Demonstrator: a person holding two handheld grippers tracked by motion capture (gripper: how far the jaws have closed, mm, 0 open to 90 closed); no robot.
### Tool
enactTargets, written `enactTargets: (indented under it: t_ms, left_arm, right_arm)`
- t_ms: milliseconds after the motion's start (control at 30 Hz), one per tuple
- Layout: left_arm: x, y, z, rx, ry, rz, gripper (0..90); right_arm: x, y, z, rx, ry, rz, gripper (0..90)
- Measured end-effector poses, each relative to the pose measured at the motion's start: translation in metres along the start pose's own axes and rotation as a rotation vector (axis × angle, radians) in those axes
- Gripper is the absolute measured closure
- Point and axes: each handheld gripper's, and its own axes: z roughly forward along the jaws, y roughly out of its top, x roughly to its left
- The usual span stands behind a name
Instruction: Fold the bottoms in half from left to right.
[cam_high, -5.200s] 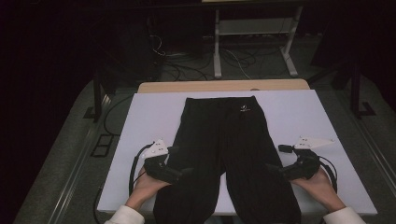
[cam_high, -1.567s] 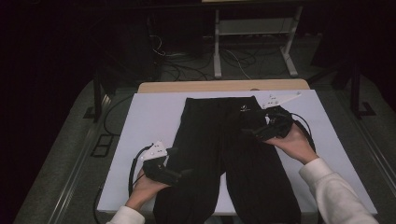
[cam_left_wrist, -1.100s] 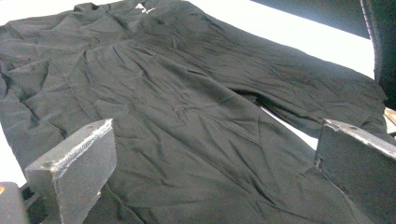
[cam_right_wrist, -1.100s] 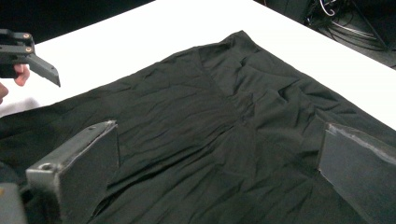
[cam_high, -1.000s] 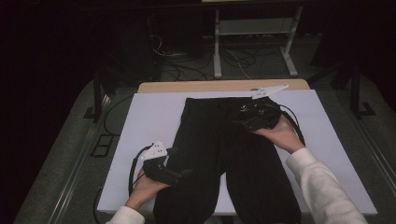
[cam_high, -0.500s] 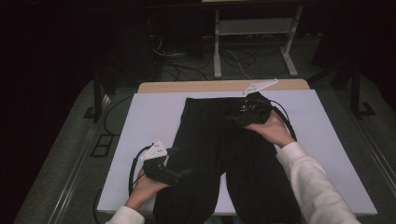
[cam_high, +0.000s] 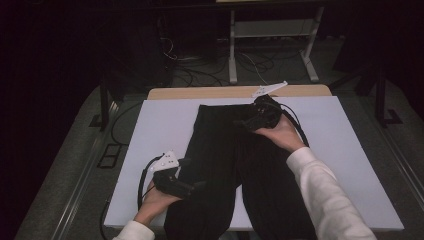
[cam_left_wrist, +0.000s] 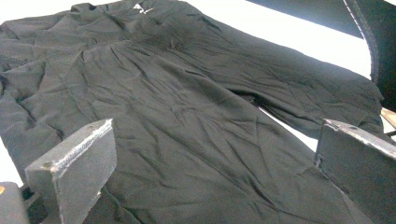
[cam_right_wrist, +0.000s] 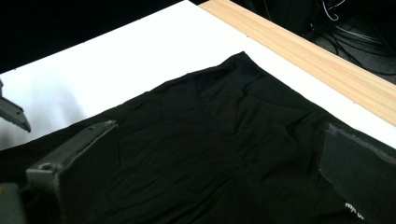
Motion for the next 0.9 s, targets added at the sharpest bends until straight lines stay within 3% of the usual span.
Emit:
enactTargets:
  t_ms: [500, 900]
  left_arm:
    - [0.001, 0.000, -0.002, -0.010, 0.004, -0.005, 0.0]
    - [0.001, 0.000, -0.001, -0.009, -0.008, 0.005, 0.0]
  right_arm:
    - [-0.008, 0.016, 0.027, -0.007, -0.015, 0.028, 0.0]
    - [-0.010, 0.019, 0.051, 0.006, -0.026, 0.036, 0.0]
